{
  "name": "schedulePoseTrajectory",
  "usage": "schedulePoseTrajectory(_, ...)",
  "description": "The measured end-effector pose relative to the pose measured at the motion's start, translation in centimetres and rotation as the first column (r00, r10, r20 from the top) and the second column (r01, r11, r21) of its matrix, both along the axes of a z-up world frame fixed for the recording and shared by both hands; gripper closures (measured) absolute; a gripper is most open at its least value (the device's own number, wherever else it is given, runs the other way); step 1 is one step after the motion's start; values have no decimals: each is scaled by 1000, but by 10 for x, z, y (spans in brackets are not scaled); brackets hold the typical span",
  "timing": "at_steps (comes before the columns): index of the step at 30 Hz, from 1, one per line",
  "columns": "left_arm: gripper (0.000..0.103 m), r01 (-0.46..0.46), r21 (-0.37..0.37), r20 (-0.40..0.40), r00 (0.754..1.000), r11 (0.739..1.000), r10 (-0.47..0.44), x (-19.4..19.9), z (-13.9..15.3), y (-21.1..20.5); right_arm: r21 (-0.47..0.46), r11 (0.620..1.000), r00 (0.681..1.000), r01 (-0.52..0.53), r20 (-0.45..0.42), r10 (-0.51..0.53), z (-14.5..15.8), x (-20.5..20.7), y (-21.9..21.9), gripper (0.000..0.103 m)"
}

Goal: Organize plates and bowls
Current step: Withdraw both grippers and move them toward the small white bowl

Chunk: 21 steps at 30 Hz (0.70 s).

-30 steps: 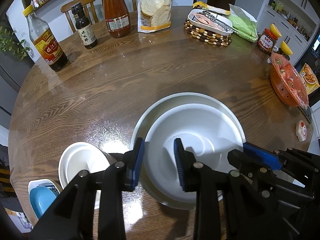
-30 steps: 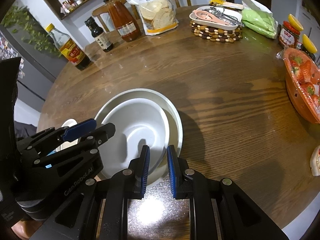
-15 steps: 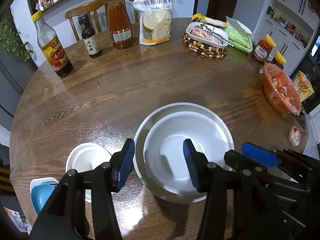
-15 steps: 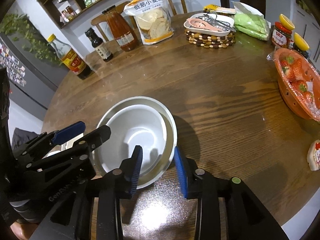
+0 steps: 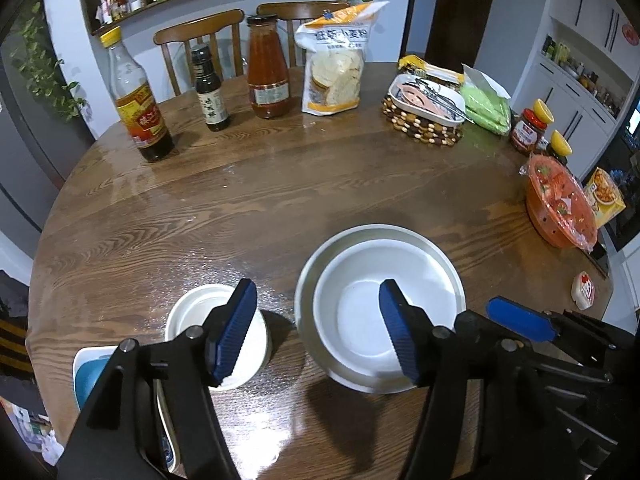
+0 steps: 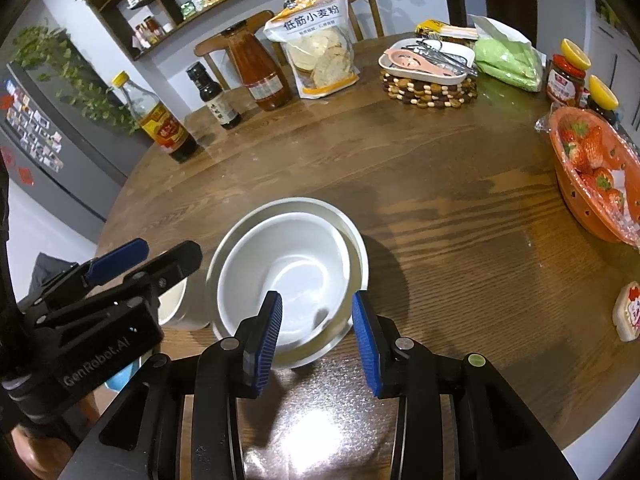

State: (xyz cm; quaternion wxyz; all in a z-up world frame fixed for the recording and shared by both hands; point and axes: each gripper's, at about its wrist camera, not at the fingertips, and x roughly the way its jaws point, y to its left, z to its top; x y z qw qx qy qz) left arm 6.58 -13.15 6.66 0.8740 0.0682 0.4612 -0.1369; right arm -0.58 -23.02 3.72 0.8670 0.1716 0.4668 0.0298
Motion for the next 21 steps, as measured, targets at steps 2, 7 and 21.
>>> schedulePoseTrajectory(2,39,-11,-7,-1,1000,1000,11,-1,2,5,-1,1000,1000,-6,0,6,1,0,2,66)
schedulePoseTrajectory(7,39,-35,-16,4,999,999,35,-6,5,14,-4,1000,1000,-21,4,21,3,-3,8,66)
schedulePoseTrajectory(21,39,-113,-29,12,993,993,113,-15,9,47,-7,998,998,-65,9,65,4,-7,27,66)
